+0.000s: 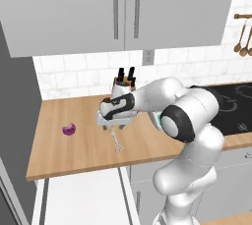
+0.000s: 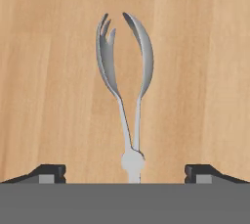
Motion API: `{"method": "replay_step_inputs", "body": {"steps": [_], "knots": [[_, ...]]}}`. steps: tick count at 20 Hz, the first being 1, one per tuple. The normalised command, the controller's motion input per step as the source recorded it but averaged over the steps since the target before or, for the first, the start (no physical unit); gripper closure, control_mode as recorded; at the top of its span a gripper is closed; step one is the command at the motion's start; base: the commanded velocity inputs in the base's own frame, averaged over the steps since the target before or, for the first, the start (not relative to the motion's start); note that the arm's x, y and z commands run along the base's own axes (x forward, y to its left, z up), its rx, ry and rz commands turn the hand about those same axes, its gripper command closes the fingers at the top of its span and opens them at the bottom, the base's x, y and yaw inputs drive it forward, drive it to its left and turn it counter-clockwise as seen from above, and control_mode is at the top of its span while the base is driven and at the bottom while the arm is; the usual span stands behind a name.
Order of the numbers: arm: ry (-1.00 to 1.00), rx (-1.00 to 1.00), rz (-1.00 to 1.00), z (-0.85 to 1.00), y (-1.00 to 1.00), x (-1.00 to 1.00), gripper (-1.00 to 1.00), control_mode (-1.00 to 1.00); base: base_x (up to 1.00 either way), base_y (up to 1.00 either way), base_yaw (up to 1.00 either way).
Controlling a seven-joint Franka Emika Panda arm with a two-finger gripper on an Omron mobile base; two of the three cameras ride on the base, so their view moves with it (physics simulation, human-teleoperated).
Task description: Pick the tongs from the drawer and place it on the counter.
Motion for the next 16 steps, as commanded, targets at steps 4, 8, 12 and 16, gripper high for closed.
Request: {"method": "replay_step_inputs", "body": {"steps": [4,8,12,16], "knots": [[-0.01,0.0,-0.05,0.53,-0.73,-0.56,-1.0,-1.0,0.0,0.0,0.0],[-0.01,0.0,-0.04,0.49,-0.67,-0.91,-1.0,-1.0,0.0,0.0,0.0],[0.0,0.0,-0.05,0.79,-0.41,-0.49,-1.0,-1.0,0.0,0.0,0.0],[0.0,0.0,-0.03,0.77,-0.31,-0.53,-1.0,-1.0,0.0,0.0,0.0]]}}
